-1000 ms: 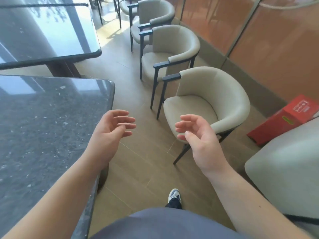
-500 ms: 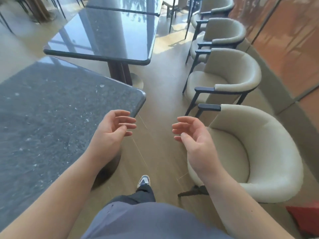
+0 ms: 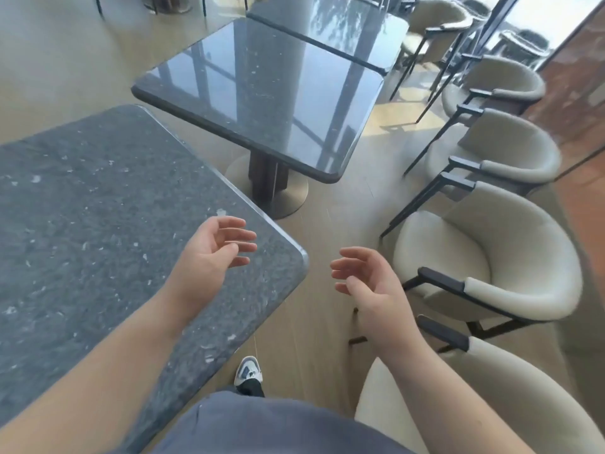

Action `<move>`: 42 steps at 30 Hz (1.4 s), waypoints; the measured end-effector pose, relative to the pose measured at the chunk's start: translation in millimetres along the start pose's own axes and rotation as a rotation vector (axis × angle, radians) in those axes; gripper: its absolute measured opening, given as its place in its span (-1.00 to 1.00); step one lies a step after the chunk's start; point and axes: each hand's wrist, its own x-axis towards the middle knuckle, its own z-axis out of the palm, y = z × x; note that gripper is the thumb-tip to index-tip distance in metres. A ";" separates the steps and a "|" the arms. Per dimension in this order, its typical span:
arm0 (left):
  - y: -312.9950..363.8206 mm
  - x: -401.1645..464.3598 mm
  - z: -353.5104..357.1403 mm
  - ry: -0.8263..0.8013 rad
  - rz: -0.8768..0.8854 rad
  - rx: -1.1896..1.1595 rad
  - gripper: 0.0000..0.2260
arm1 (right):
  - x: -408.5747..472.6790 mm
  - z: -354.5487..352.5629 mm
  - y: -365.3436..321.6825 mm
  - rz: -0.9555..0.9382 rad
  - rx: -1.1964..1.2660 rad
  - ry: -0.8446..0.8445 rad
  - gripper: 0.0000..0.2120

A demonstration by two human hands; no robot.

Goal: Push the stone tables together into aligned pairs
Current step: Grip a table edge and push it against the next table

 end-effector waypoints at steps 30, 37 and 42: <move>-92.2 133.8 161.2 1.281 -0.544 -0.509 -0.70 | 402.7 44.7 61.3 0.052 -0.543 -1.233 -0.58; -171.5 94.3 218.9 1.353 -0.741 -0.986 -0.79 | 370.6 41.3 159.4 0.365 -0.808 -1.231 -0.68; -205.0 85.4 248.9 1.422 -0.693 -1.375 -0.87 | 349.1 39.0 192.5 0.680 -0.757 -1.096 -0.54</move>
